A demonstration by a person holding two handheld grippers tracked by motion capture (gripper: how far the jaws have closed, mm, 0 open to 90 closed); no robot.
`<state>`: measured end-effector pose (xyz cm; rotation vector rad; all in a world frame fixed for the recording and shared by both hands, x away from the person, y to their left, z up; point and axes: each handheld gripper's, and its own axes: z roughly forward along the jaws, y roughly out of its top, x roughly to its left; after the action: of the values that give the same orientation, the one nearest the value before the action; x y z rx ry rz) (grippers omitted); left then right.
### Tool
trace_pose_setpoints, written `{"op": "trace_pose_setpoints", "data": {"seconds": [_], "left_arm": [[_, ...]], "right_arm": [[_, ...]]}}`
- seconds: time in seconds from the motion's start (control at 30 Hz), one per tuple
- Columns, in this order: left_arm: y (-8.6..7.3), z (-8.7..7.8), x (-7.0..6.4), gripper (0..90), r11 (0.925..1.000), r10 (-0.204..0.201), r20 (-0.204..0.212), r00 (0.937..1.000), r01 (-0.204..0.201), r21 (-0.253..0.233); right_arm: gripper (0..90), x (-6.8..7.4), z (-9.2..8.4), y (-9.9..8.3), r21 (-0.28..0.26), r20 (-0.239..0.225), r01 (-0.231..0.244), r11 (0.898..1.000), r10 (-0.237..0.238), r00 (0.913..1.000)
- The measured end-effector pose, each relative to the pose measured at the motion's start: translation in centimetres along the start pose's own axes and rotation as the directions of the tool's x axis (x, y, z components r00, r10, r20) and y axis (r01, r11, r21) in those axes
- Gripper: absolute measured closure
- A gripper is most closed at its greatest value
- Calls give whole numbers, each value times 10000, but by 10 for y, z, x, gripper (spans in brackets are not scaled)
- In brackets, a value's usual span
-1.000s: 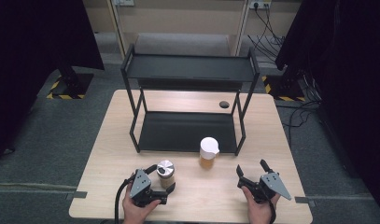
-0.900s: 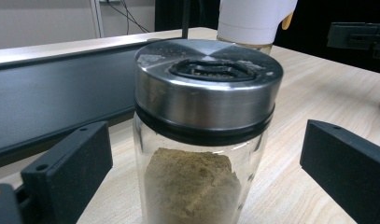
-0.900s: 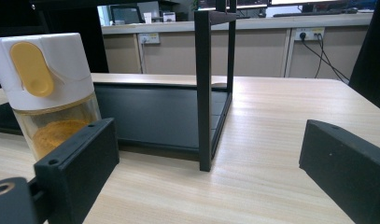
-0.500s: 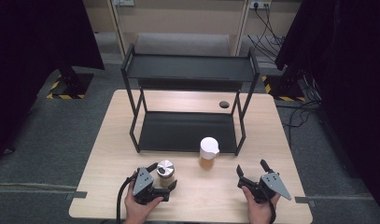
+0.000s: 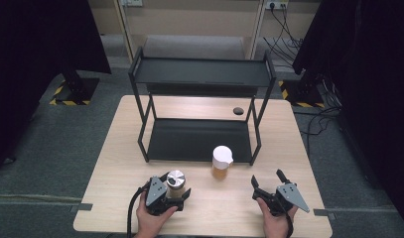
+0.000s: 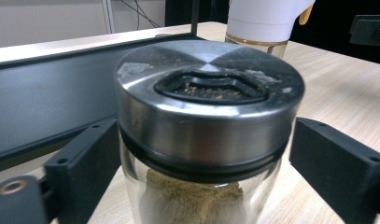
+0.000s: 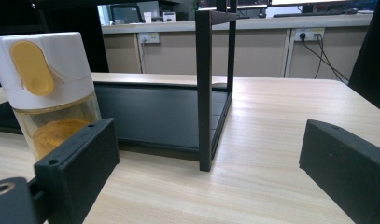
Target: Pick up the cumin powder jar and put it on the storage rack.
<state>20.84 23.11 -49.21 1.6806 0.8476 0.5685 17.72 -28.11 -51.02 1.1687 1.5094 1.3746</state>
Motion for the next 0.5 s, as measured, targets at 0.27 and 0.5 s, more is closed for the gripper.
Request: {"op": "trace_pose_setpoints", "data": {"seconds": [0.27,0.5], "left_arm": [[1,0,2,231,9998,-169,23,9999,169,81],[2,-1,3,289,9996,-272,-36,9996,272,125]], "right_arm": [[50,1,0,0,-20,18,60,10000,-60,10000],[50,1,0,0,-24,21,59,10000,-59,10000]]}}
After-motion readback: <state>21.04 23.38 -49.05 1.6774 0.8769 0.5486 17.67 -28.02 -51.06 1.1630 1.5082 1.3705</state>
